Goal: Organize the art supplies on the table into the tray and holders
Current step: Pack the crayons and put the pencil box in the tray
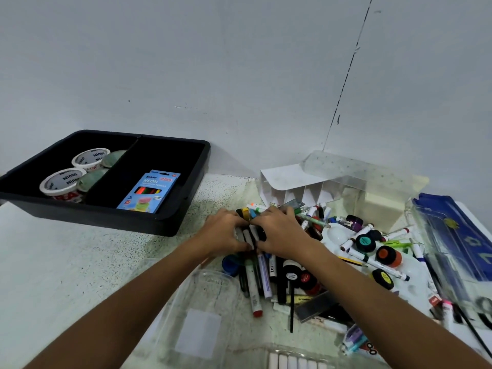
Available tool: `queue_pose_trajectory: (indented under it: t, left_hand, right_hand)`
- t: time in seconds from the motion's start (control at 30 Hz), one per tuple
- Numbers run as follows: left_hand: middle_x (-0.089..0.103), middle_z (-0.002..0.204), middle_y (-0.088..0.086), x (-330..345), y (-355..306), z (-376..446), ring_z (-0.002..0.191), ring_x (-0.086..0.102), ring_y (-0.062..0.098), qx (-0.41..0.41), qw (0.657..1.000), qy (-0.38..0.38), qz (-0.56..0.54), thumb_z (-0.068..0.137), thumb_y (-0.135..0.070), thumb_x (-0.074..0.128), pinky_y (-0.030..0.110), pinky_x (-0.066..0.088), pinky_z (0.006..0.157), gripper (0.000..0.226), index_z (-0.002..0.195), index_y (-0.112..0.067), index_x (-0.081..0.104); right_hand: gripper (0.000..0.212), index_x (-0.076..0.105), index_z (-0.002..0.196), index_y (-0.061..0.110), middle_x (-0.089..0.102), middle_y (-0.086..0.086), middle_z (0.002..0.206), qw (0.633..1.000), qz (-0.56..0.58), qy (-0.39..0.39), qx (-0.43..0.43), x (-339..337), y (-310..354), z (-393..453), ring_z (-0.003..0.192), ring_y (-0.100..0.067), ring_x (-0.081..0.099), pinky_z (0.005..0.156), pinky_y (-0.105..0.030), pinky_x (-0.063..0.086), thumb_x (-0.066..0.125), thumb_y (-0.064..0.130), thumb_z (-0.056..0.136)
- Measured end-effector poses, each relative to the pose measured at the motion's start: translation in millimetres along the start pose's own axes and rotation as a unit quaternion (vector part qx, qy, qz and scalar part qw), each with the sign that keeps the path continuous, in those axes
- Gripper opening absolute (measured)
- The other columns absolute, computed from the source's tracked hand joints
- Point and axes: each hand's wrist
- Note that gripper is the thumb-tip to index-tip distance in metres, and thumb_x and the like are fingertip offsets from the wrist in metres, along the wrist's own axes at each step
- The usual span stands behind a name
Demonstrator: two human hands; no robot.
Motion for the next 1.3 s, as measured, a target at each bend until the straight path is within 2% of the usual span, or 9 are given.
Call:
queue_pose_trajectory:
  t: [0.27,0.43,0.57,0.67,0.77,0.87,0.93,1.0,1.3]
  left_hand:
    - [0.047,0.101,0.0,-2.4,-4.1,-5.1,0.097,0.044,0.018,-0.043,0.999,-0.022,-0.008,0.063,-0.054,0.082,0.031,0.038,0.077,0.065,0.117,-0.024,0.064]
    - [0.05,0.096,-0.005,2.5,3.1,-6.4,0.094,0.047,0.016,-0.028,0.997,-0.051,-0.059,0.061,-0.053,0.082,0.03,0.036,0.071,0.053,0.105,-0.03,0.065]
    - [0.063,0.089,-0.008,0.7,7.1,-8.6,0.083,0.056,0.018,-0.001,0.982,-0.085,-0.169,0.068,-0.045,0.082,0.032,0.044,0.065,0.034,0.096,-0.028,0.071]
    - [0.07,0.087,-0.005,-5.1,7.2,-9.8,0.079,0.063,0.018,0.008,0.957,-0.093,-0.276,0.079,-0.044,0.074,0.034,0.052,0.068,0.031,0.099,-0.02,0.074]
    - [0.068,0.094,0.009,-12.7,4.0,-9.2,0.081,0.066,0.025,-0.058,0.864,-0.048,-0.498,0.083,-0.043,0.061,0.031,0.056,0.069,0.046,0.104,-0.003,0.068]
    - [0.067,0.092,0.019,-22.2,-7.0,-10.0,0.08,0.069,0.031,-0.111,0.729,0.005,-0.675,0.084,-0.041,0.056,0.031,0.06,0.068,0.053,0.105,0.006,0.061]
    - [0.068,0.09,0.022,-24.9,-14.7,-11.1,0.076,0.069,0.032,-0.118,0.695,0.024,-0.708,0.083,-0.041,0.056,0.032,0.06,0.066,0.051,0.105,0.005,0.06]
    - [0.068,0.092,0.024,-23.7,-23.7,-13.3,0.071,0.069,0.031,-0.12,0.699,0.039,-0.704,0.086,-0.039,0.054,0.032,0.059,0.061,0.05,0.11,0.005,0.059]
    - [0.07,0.091,0.024,-9.6,-73.6,-37.7,0.065,0.069,0.028,-0.117,0.787,0.061,-0.603,0.098,-0.015,0.052,0.029,0.056,0.055,0.011,0.107,-0.008,0.053]
  right_hand:
    - [0.015,0.066,0.097,0.018,0.065,-0.001,0.1,0.999,0.015,-0.02,0.035,0.0,9.8,4.9,0.111,-0.022,0.049,0.096,-0.045,0.028,0.057,0.023,0.086]
    - [0.02,0.069,0.1,0.021,0.067,0.001,0.096,0.993,0.03,-0.089,0.067,6.8,12.3,6.5,0.109,-0.021,0.049,0.092,-0.039,0.027,0.054,0.022,0.087]
    - [0.015,0.07,0.094,0.018,0.068,0.001,0.091,0.972,0.122,-0.173,0.102,5.4,9.3,9.1,0.101,-0.018,0.052,0.089,-0.037,0.028,0.058,0.02,0.086]
    - [0.011,0.071,0.091,0.013,0.066,0.0,0.085,0.921,0.296,-0.22,0.125,0.0,6.7,9.6,0.082,-0.014,0.057,0.075,-0.03,0.048,0.063,0.012,0.083]
    - [0.012,0.068,0.087,0.012,0.061,0.002,0.075,0.842,0.449,-0.24,0.177,-7.1,7.0,5.4,0.066,-0.006,0.053,0.059,-0.015,0.043,0.061,0.002,0.084]
    - [0.02,0.065,0.082,0.015,0.061,-0.004,0.076,0.779,0.533,-0.258,0.205,-9.5,3.5,-1.3,0.071,-0.012,0.058,0.065,-0.025,0.052,0.058,-0.003,0.085]
    - [0.021,0.064,0.081,0.012,0.061,-0.013,0.084,0.734,0.593,-0.248,0.217,-12.0,1.3,-9.1,0.076,-0.022,0.063,0.068,-0.035,0.059,0.054,-0.005,0.088]
    - [0.022,0.063,0.083,0.009,0.058,-0.014,0.083,0.705,0.632,-0.234,0.218,-14.2,-1.6,-19.1,0.075,-0.026,0.064,0.066,-0.04,0.06,0.05,-0.006,0.091]
    - [0.022,0.065,0.095,0.002,0.053,-0.006,0.066,0.69,0.665,-0.147,0.246,-28.0,-18.8,-90.8,0.053,-0.012,0.055,0.053,-0.032,0.056,0.045,-0.007,0.093]
Point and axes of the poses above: each hand's wrist, its own z-axis towards the middle knuckle, its own x-axis out of the palm, y = z × x
